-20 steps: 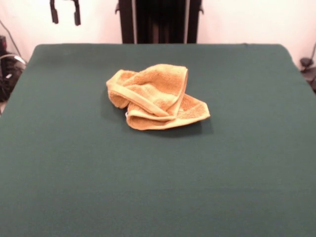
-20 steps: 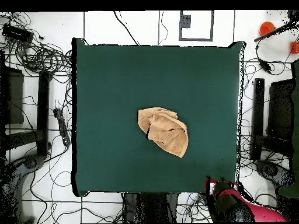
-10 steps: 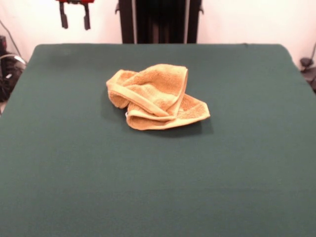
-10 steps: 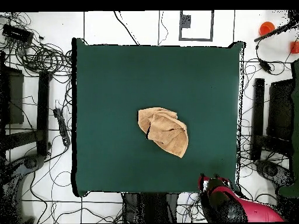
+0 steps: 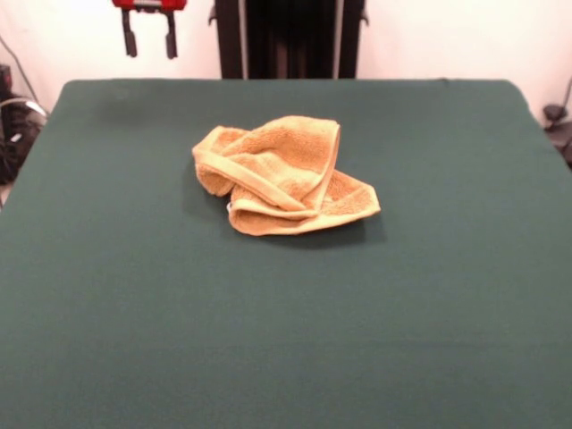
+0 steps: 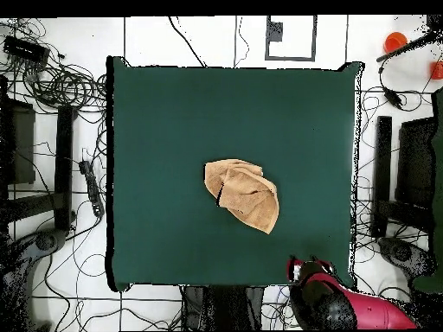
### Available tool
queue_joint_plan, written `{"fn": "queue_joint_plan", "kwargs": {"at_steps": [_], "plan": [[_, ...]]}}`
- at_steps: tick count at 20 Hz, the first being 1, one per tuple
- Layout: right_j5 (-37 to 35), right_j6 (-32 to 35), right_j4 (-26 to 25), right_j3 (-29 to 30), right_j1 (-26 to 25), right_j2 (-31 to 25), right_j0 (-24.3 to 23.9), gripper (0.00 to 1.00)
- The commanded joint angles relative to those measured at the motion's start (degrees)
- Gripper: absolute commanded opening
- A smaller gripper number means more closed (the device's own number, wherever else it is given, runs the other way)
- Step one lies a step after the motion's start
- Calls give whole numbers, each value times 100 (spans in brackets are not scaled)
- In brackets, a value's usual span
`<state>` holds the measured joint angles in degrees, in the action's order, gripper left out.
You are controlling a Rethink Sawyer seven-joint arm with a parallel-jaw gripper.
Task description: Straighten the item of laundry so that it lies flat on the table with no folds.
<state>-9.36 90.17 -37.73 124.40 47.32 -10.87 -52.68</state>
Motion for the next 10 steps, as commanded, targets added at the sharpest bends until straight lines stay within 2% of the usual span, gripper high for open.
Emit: {"fn": "queue_joint_plan", "kwargs": {"at_steps": [1,10], "plan": [[151,1063,411,57,-230,-127,363,100],[61,1013,558,151,-64,-119,469,100]]}}
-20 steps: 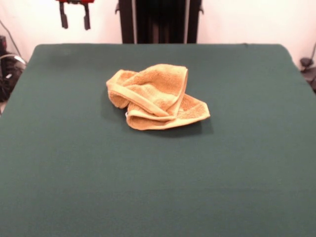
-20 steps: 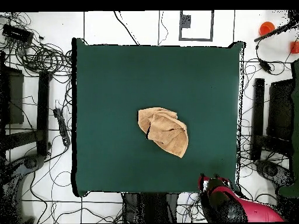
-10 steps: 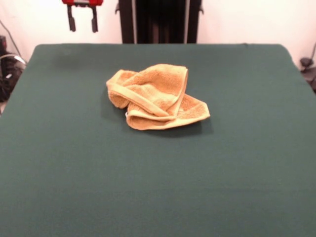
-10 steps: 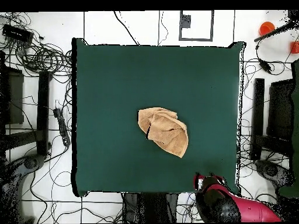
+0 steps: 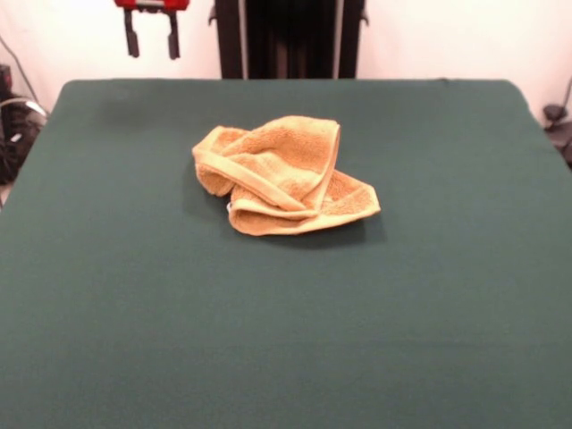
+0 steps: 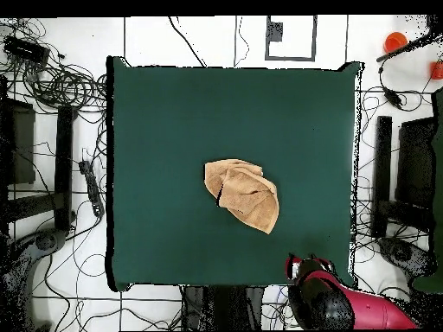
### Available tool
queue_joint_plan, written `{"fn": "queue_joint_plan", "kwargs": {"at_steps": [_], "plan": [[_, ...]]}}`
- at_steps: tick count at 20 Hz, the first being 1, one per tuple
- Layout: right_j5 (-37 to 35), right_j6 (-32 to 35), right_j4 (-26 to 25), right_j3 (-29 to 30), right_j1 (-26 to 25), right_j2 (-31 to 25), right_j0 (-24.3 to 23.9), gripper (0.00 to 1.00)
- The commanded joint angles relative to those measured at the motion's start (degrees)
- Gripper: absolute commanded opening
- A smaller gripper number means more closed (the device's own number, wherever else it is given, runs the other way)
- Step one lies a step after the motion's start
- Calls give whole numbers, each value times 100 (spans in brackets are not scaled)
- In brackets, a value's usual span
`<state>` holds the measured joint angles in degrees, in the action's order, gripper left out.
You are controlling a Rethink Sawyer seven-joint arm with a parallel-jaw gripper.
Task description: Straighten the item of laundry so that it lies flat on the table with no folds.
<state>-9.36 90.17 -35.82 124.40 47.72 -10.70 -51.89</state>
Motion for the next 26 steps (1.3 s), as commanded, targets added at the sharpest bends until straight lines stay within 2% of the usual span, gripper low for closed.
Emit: {"fn": "queue_joint_plan", "kwargs": {"at_steps": [1,9,26], "plan": [[49,1012,385,143,-103,-124,408,100],[-218,888,548,79,13,-196,518,100],[-157,949,679,42,-79,-77,743,100]]}}
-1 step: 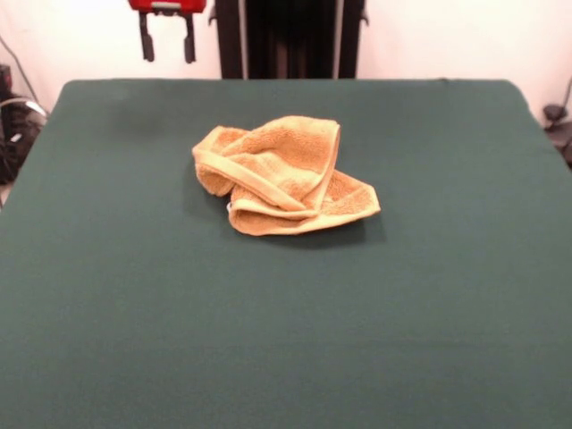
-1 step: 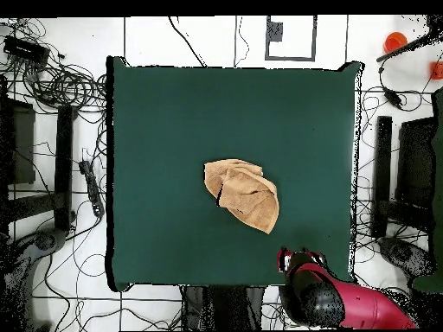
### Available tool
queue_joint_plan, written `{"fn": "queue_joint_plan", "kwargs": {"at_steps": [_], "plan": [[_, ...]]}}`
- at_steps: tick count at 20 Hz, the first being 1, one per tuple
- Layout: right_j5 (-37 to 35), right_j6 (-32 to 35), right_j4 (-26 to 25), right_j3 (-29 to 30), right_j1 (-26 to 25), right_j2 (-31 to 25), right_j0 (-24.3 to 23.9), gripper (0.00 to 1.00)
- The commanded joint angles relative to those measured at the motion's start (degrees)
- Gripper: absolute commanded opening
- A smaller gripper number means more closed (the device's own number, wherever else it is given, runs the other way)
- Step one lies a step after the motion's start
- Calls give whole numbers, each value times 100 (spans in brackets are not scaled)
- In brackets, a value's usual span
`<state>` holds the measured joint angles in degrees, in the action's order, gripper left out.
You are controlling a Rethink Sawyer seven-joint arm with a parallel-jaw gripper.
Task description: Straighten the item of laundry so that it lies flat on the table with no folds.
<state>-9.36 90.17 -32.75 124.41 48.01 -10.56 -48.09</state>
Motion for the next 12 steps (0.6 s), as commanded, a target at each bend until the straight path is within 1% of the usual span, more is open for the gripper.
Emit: {"fn": "queue_joint_plan", "kwargs": {"at_steps": [1,8,12], "plan": [[-144,962,380,41,-118,-87,375,100],[-129,1021,485,-13,-156,-49,526,100],[-121,980,529,-1,-141,-39,529,100]]}}
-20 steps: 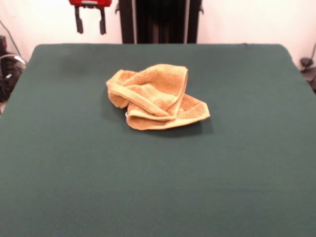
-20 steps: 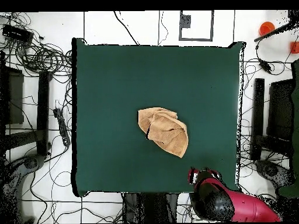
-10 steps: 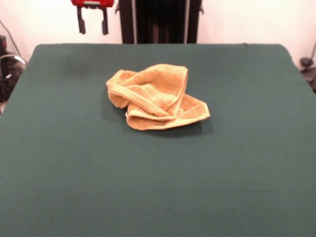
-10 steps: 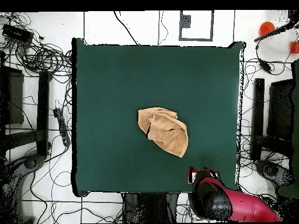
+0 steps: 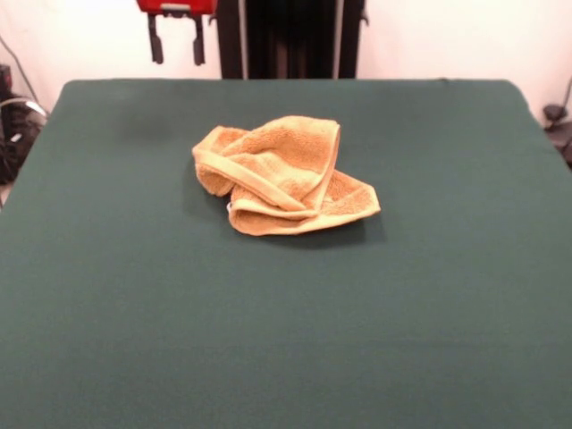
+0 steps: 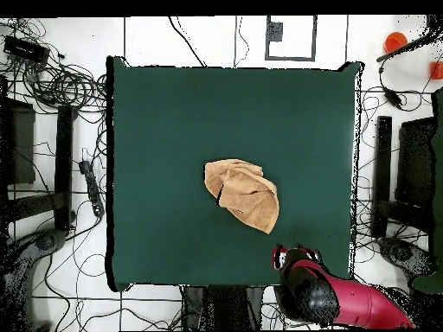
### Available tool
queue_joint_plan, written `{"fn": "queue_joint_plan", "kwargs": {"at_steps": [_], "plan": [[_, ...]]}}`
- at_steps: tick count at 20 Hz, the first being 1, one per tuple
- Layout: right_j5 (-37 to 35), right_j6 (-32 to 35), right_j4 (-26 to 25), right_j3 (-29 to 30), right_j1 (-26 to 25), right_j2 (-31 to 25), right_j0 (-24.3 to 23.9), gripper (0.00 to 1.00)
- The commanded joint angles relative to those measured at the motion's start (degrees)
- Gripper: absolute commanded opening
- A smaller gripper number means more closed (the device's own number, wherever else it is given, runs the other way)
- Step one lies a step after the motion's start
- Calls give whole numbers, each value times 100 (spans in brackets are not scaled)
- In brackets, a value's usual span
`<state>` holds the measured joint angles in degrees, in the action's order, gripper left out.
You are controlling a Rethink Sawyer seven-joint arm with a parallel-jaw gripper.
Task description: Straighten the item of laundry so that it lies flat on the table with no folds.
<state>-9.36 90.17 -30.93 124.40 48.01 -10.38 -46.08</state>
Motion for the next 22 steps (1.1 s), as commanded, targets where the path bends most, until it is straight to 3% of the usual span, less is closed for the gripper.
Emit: {"fn": "queue_joint_plan", "kwargs": {"at_steps": [1,22], "plan": [[-137,969,364,-8,-128,-58,334,100],[50,1140,557,41,-164,215,744,100]]}}
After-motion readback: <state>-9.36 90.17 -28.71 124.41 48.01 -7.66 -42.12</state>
